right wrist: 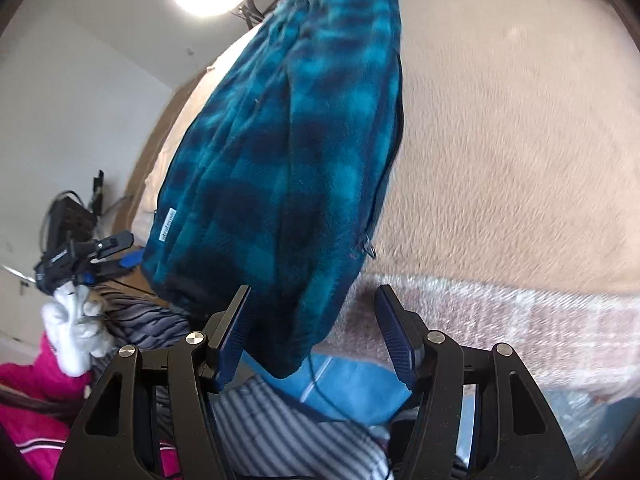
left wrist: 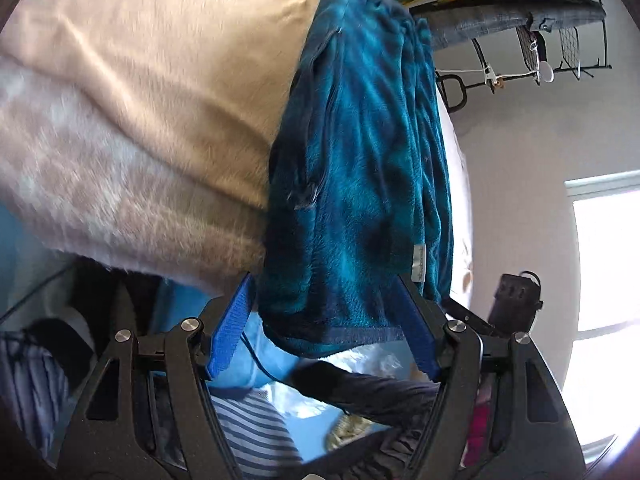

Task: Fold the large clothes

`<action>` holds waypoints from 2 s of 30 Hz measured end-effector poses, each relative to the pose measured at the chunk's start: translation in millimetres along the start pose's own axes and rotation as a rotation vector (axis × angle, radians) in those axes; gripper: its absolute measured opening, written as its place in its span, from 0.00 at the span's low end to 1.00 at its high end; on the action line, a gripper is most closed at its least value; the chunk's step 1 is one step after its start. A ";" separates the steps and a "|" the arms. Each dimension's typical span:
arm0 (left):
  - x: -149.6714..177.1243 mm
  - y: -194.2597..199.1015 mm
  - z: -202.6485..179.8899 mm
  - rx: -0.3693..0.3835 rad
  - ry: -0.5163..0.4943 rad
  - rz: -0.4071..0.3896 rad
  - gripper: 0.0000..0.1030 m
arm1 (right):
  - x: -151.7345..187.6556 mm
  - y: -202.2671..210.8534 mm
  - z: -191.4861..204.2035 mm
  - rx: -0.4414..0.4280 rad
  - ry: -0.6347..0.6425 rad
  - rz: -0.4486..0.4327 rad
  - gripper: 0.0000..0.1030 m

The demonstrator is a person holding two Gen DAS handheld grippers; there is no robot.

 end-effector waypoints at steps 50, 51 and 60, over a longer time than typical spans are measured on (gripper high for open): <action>-149.8 -12.5 -143.2 0.153 -0.172 -0.089 0.11 | -147.1 41.7 -6.0 -0.266 -0.154 -0.247 0.18; -161.4 -18.1 -145.1 0.139 -0.169 -0.097 0.11 | -152.5 42.9 -10.5 -0.254 -0.151 -0.244 0.18; -227.5 -74.9 -134.0 0.056 -0.108 -0.054 0.11 | -201.1 -11.2 -60.1 -0.190 -0.243 -0.220 0.18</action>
Point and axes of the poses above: each gripper's, at about its wrist camera, not at the fingertips, and y roughly against the way its jaws point, z to its left, x to its underside, the point moved 1 cm from there along -y, roughly the way its jaws point, and after that the axes turned 10 degrees about y, right-handed, at the moved point
